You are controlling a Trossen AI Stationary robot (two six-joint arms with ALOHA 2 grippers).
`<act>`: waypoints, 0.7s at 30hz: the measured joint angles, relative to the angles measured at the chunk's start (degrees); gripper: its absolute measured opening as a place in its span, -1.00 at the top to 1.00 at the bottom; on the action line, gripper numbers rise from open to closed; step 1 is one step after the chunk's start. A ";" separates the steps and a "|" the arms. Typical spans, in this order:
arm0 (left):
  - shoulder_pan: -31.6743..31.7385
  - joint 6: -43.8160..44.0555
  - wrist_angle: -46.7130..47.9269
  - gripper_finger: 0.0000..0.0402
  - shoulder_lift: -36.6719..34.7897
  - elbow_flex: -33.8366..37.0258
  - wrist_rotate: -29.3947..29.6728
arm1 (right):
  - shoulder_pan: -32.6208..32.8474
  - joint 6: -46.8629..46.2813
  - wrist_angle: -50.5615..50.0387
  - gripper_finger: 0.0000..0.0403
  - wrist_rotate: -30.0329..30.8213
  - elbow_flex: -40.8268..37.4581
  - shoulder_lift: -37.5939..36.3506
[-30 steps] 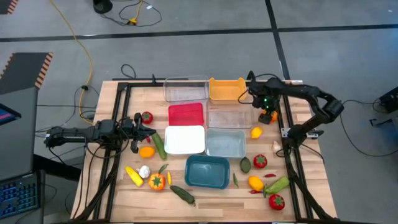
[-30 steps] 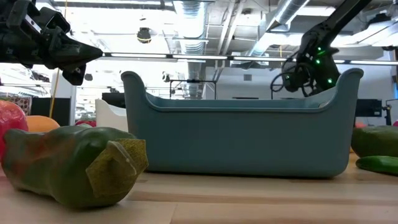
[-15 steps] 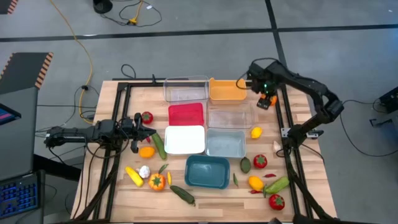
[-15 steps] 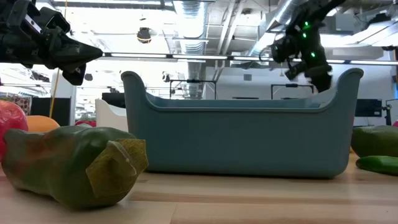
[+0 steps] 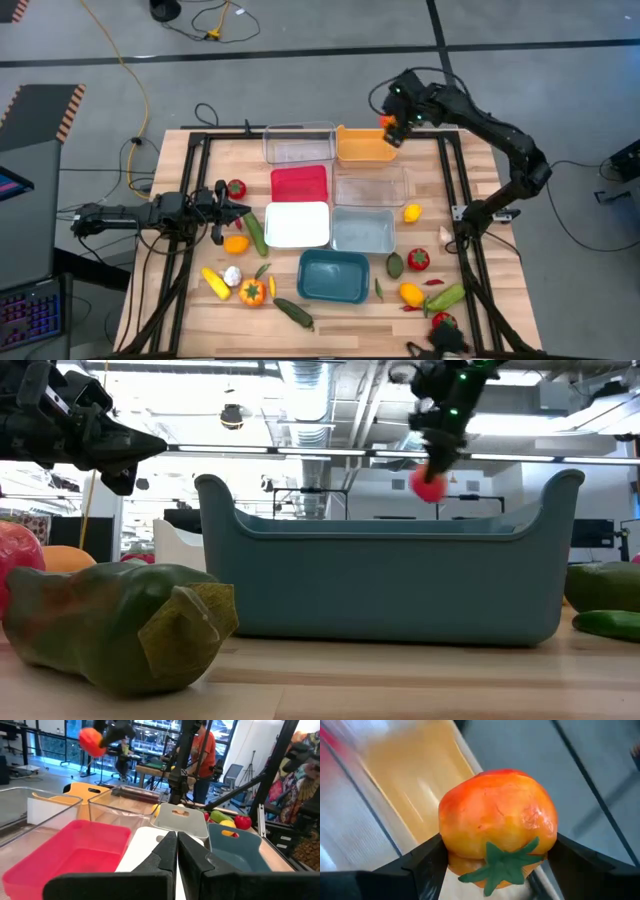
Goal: Sort produce into baskets
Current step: Put the right orange tomato into the top transparent bin
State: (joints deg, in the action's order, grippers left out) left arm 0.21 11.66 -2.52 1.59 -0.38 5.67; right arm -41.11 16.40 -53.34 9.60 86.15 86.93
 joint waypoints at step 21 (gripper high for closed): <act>-0.01 -0.13 -0.28 1.00 0.02 0.02 2.06 | 12.27 1.66 35.30 -0.72 -8.04 0.00 19.63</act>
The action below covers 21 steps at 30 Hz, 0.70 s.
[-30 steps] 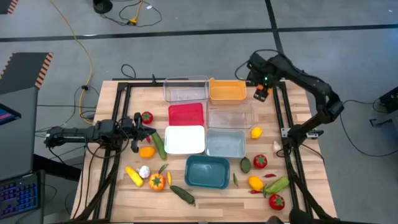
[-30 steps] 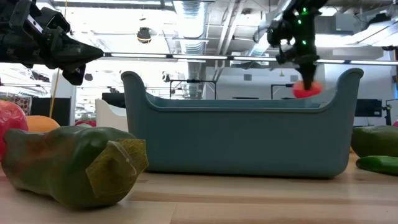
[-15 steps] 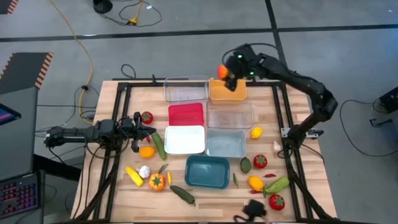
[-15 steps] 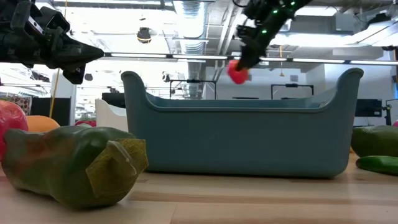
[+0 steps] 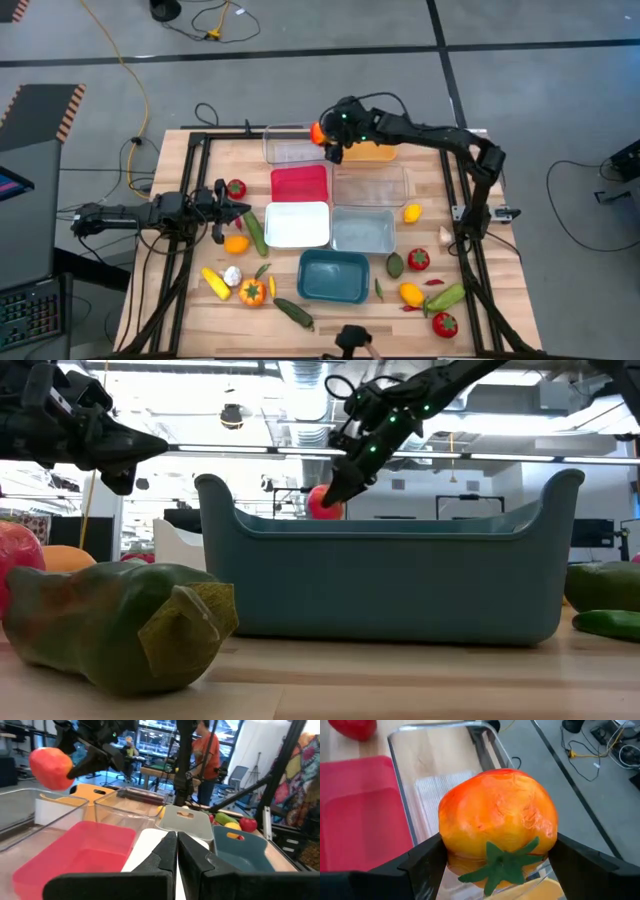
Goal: Sort produce into baskets
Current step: Put the right orange tomato into the top transparent bin
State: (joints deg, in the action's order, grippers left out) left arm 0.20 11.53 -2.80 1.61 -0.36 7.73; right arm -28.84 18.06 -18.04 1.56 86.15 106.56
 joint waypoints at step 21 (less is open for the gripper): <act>-0.01 -0.68 -1.51 0.93 -0.02 -0.15 11.19 | 0.70 0.02 1.03 -0.74 0.11 0.02 0.63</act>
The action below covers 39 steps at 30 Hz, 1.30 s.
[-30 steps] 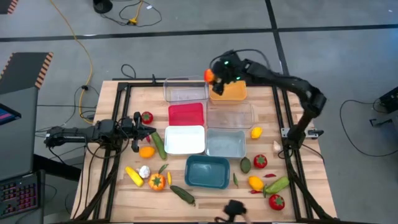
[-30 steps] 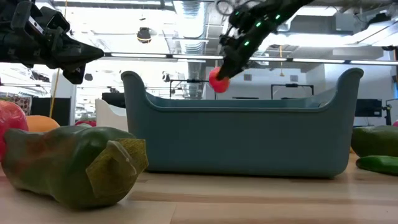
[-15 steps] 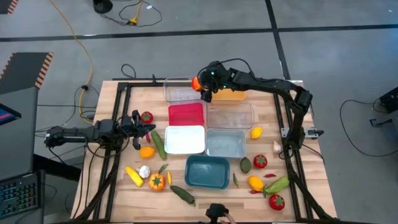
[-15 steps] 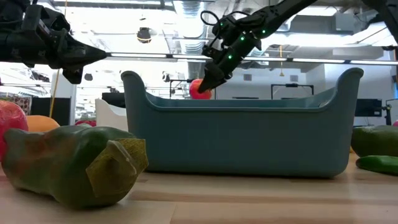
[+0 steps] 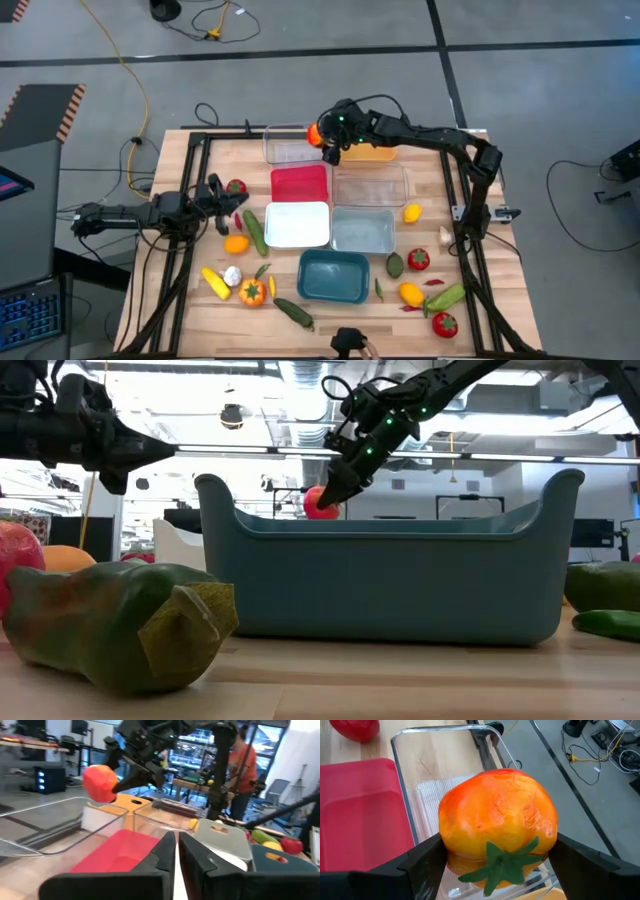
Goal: Sort produce into baskets
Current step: Put the right orange tomato into the top transparent bin, then put the top left red tomato into the top transparent bin
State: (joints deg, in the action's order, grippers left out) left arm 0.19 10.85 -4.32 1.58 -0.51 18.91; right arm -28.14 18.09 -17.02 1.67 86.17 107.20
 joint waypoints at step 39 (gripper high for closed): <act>0.46 7.99 33.05 -0.22 13.59 -33.00 22.14 | 0.87 1.44 -12.59 -0.93 5.95 8.09 -8.80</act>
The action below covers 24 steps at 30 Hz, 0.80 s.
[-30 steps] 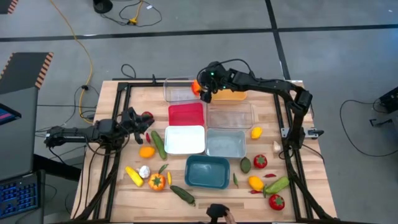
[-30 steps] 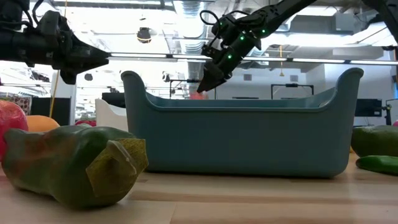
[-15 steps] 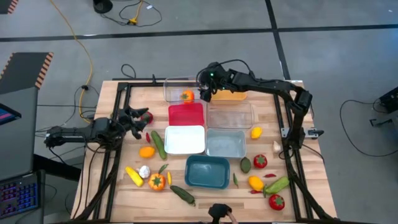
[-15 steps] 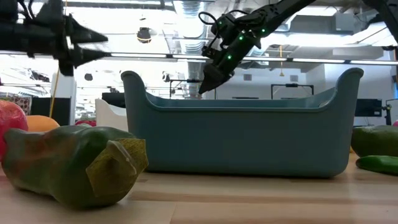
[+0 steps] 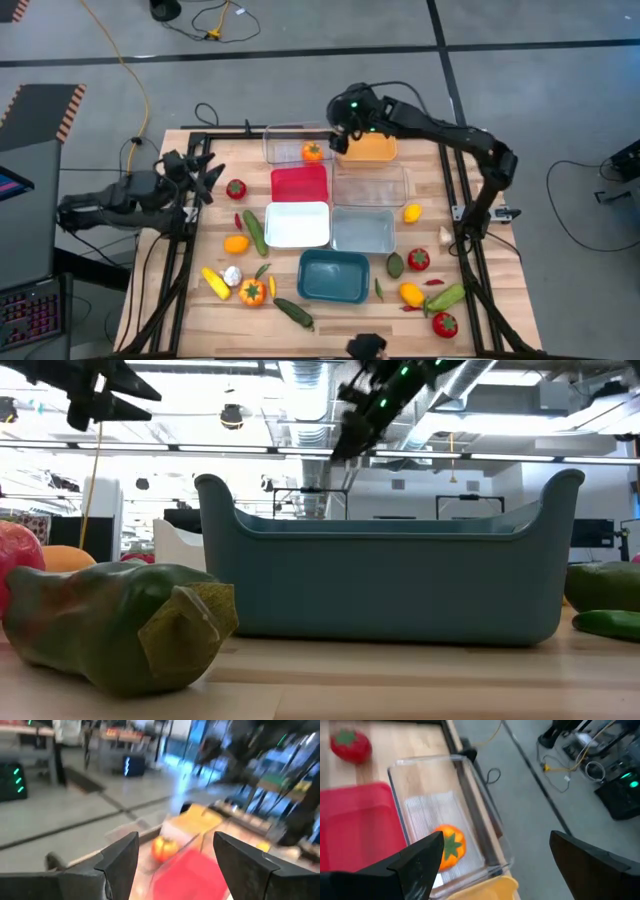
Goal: Sort produce into baskets
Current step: Put the top left red tomato into the top transparent bin
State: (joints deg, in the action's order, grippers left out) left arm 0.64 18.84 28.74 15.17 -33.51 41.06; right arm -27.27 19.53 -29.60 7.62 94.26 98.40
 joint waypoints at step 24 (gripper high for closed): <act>21.62 12.18 37.30 -0.22 39.81 -20.69 -19.82 | 3.09 -7.09 -10.76 -0.93 -6.56 -16.02 -26.66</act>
State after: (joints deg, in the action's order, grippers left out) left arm 22.26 31.03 66.04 54.98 -54.19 21.23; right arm -24.18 12.44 -40.36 1.06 78.24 71.74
